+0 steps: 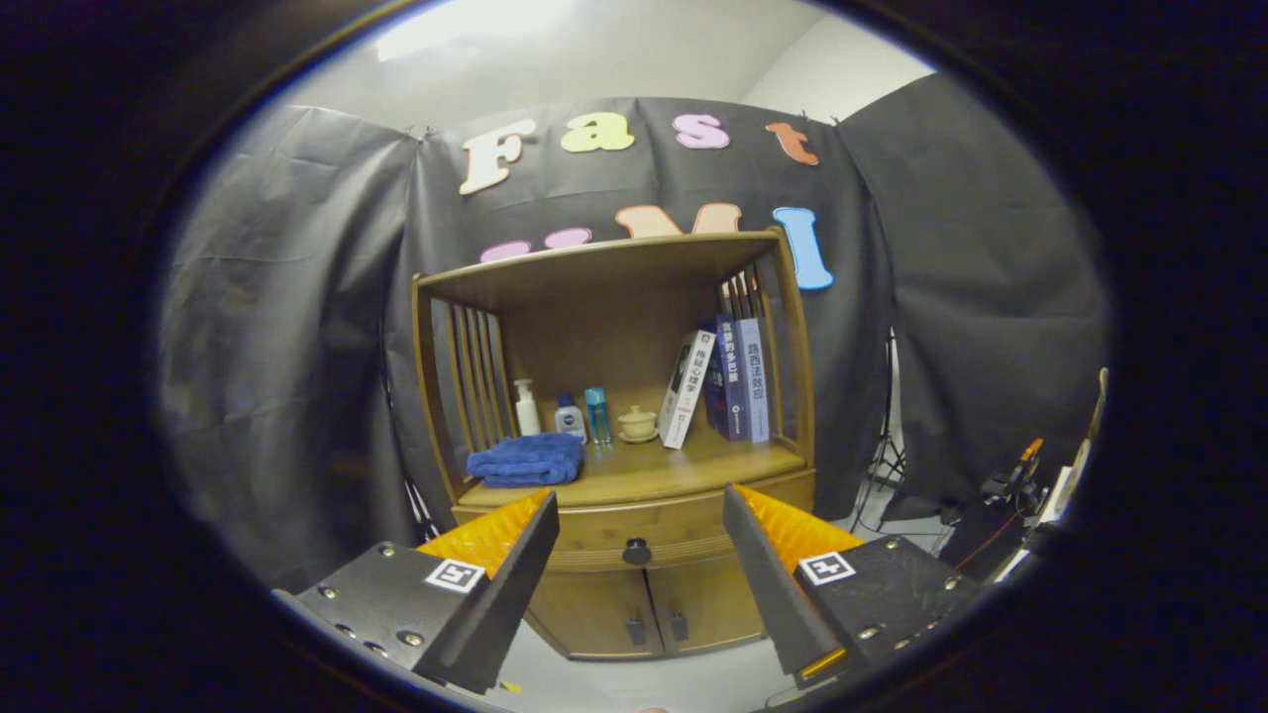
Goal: Pull open the drawer, take out the items inside it, and place them on the countertop above the cabinet.
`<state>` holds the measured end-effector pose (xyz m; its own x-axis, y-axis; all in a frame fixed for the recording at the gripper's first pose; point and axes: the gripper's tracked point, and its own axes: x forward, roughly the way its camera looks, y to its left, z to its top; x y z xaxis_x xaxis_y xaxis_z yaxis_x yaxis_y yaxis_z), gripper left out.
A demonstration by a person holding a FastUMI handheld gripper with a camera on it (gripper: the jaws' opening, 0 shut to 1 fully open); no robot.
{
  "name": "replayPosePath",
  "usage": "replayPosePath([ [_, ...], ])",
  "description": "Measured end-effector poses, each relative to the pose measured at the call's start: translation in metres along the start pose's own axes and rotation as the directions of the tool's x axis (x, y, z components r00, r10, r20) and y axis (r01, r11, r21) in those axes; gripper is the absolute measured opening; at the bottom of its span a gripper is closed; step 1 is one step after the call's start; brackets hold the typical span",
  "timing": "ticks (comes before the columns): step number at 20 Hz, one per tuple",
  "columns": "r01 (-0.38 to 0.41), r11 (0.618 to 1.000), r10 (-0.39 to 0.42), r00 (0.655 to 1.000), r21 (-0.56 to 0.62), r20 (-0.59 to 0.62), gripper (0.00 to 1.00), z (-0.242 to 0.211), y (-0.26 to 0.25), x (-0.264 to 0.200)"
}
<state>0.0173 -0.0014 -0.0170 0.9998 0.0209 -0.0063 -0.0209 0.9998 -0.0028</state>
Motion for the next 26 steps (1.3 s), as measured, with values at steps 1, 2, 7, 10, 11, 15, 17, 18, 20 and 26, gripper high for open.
replayPosePath([
  [1, 0.001, 1.000, -0.001, 1.000, -0.005, -0.004, 0.99, -0.005, 0.000, 0.005],
  [2, 0.001, 1.000, -0.001, 1.000, -0.007, -0.009, 0.99, -0.010, 0.000, 0.010],
  [7, -0.011, 1.000, 0.011, 1.000, -0.022, -0.011, 0.99, -0.038, 0.002, 0.042],
  [10, 0.000, 1.000, 0.000, 1.000, -0.025, 0.004, 0.99, -0.060, 0.002, 0.069],
  [11, -0.035, 0.999, 0.035, 0.999, -0.015, -0.004, 0.99, -0.069, 0.011, 0.077],
  [15, -0.022, 0.998, 0.019, 0.998, -0.053, -0.054, 0.99, -0.116, 0.002, 0.121],
  [17, -0.052, 0.994, 0.045, 0.996, -0.098, -0.073, 0.99, -0.136, 0.010, 0.137],
  [18, -0.055, 0.992, 0.047, 0.996, -0.115, -0.075, 1.00, -0.146, 0.012, 0.143],
  [20, -0.066, 0.988, 0.055, 0.995, -0.142, -0.080, 1.00, -0.160, 0.017, 0.161],
  [26, -0.047, 0.985, 0.020, 0.986, -0.165, -0.165, 0.85, -0.214, 0.012, 0.212],
])
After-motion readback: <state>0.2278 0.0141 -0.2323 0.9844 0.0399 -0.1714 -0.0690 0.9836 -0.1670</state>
